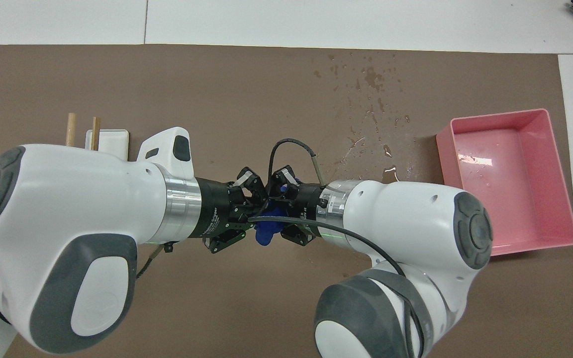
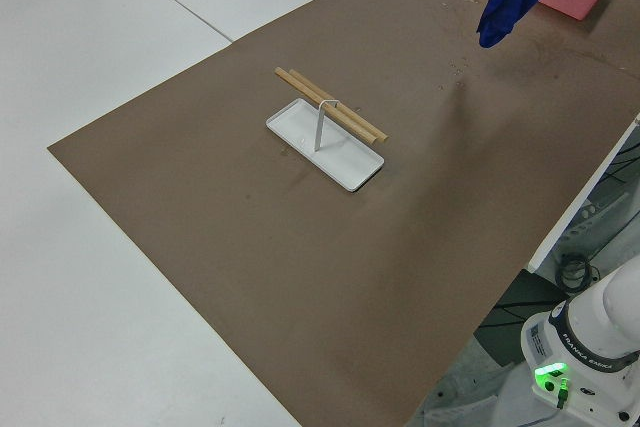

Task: Wipe water with towel using both arms
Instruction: 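Pass the blue towel from the left gripper to the right gripper, then carry the towel with the right gripper while the left gripper withdraws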

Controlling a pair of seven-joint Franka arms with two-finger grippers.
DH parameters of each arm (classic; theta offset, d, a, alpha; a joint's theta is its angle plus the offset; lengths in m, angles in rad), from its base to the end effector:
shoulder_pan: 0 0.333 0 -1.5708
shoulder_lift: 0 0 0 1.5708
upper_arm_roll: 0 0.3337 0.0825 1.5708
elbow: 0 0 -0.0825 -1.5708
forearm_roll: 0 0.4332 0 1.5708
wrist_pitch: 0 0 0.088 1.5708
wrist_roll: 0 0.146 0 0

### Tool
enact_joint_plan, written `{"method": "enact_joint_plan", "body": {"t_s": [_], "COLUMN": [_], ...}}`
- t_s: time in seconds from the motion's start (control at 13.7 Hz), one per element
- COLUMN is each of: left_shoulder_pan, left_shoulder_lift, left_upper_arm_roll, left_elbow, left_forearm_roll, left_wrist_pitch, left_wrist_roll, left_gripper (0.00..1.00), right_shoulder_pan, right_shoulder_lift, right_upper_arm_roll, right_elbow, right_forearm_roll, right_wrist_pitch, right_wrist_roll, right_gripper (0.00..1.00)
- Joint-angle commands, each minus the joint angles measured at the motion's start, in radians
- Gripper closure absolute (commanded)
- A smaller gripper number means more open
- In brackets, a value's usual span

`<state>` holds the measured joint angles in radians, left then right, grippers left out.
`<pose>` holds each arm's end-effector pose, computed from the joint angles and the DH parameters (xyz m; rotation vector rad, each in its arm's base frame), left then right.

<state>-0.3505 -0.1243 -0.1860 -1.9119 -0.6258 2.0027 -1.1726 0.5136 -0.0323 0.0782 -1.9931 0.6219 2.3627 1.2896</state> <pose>0.4874 -0.3600 0.5530 2.3575 1.0551 -0.3910 0.5219 0.3792 0.4876 -2.1705 1.2699 0.2446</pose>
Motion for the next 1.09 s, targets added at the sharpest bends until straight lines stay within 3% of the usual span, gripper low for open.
{"method": "enact_joint_plan", "body": {"t_s": [0.0,0.07,0.22,0.36,0.58,0.88,1.02], "left_shoulder_pan": [-0.019,-0.019,-0.012,-0.004,0.082,0.214,0.258], "left_shoulder_lift": [-0.024,-0.020,-0.012,-0.009,-0.012,-0.009,-0.009], "left_upper_arm_roll": [0.016,0.016,0.017,0.020,0.023,0.022,0.025], "left_elbow": [-0.004,0.000,0.017,0.020,0.010,0.019,0.033], "left_forearm_roll": [-0.026,-0.015,0.039,0.169,0.372,0.576,0.642], "left_wrist_pitch": [0.034,0.034,0.034,0.036,-0.004,-0.031,-0.085], "left_wrist_roll": [0.004,0.007,0.042,0.131,0.359,0.764,0.932], "left_gripper": [0.67,0.01,0.00,0.00,0.00,0.00,0.00], "right_shoulder_pan": [-0.049,-0.066,-0.083,-0.104,-0.151,-0.168,-0.240], "right_shoulder_lift": [-0.017,-0.023,-0.028,-0.035,-0.058,-0.070,-0.075], "right_upper_arm_roll": [0.006,0.006,0.006,0.006,0.006,0.008,0.011], "right_elbow": [-0.004,-0.003,-0.003,-0.003,-0.004,-0.007,-0.024], "right_forearm_roll": [-0.007,-0.025,-0.088,-0.186,-0.400,-0.677,-0.703], "right_wrist_pitch": [-0.159,-0.212,-0.278,-0.362,-0.544,-0.620,-0.623], "right_wrist_roll": [-0.189,-0.247,-0.321,-0.421,-0.746,-1.097,-1.223], "right_gripper": [1.00,1.00,1.00,1.00,1.00,1.00,1.00]}}
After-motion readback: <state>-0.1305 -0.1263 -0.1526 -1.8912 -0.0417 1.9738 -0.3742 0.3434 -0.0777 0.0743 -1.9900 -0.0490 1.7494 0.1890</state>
